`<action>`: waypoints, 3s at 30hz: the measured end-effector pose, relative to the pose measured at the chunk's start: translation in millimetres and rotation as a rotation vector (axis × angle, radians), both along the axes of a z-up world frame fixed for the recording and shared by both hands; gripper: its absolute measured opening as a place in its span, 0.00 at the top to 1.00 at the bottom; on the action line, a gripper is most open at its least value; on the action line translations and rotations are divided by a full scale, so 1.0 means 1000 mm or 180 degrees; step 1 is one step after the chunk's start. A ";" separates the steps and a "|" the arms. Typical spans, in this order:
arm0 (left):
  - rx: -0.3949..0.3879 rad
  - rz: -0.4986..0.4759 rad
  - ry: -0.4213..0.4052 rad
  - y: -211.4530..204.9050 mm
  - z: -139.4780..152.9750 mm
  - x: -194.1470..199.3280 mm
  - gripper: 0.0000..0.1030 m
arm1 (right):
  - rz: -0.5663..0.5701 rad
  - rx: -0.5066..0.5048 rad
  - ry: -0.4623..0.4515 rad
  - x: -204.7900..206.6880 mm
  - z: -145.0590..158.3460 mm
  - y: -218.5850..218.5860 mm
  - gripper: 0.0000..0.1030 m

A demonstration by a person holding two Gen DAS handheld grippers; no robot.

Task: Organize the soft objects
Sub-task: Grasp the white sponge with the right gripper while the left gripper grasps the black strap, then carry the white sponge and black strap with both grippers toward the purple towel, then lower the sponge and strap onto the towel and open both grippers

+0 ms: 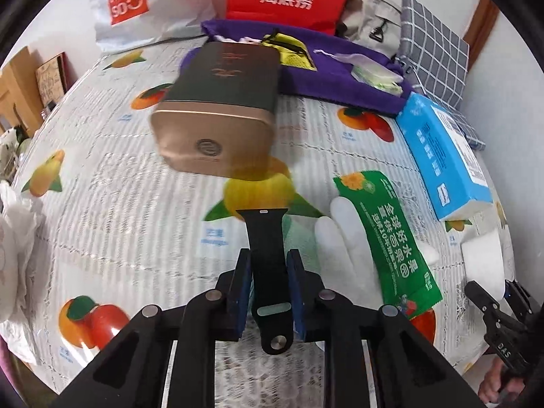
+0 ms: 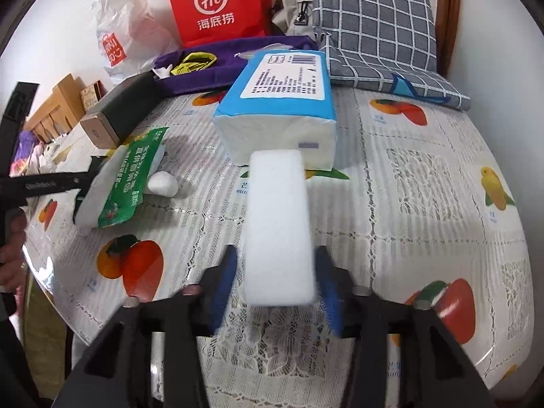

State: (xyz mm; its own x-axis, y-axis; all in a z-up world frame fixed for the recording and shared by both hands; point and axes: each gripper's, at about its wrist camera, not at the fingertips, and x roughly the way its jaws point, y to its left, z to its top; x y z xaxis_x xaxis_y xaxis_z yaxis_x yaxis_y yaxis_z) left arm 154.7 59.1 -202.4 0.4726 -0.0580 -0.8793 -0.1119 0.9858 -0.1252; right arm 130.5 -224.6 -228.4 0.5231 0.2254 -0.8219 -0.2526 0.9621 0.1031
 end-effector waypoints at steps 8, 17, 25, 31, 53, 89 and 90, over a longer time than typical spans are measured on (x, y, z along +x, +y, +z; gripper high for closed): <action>0.0037 0.0082 -0.0022 0.001 -0.007 0.004 0.78 | -0.0103 -0.0033 0.0024 0.012 -0.003 0.005 0.72; -0.0160 0.0029 -0.0100 0.010 0.003 0.000 0.84 | -0.0137 -0.0102 -0.0117 0.003 0.018 0.002 0.72; -0.0297 0.0132 -0.0186 0.029 0.015 -0.005 0.84 | -0.0131 -0.0105 -0.0205 0.001 0.035 0.004 0.72; -0.0315 0.0148 -0.0287 0.035 0.033 -0.006 0.84 | -0.0108 -0.0109 -0.0326 0.001 0.052 0.007 0.72; -0.0314 0.0154 -0.0554 0.042 0.094 0.041 0.84 | -0.0036 0.0079 -0.0689 0.051 0.129 0.020 0.72; -0.0301 0.0175 -0.0591 0.057 0.117 0.204 0.84 | 0.0275 0.0355 -0.0595 0.246 0.152 0.099 0.72; -0.0312 0.0170 -0.0587 0.057 0.116 0.209 0.84 | 0.0290 0.0360 -0.0591 0.251 0.151 0.103 0.72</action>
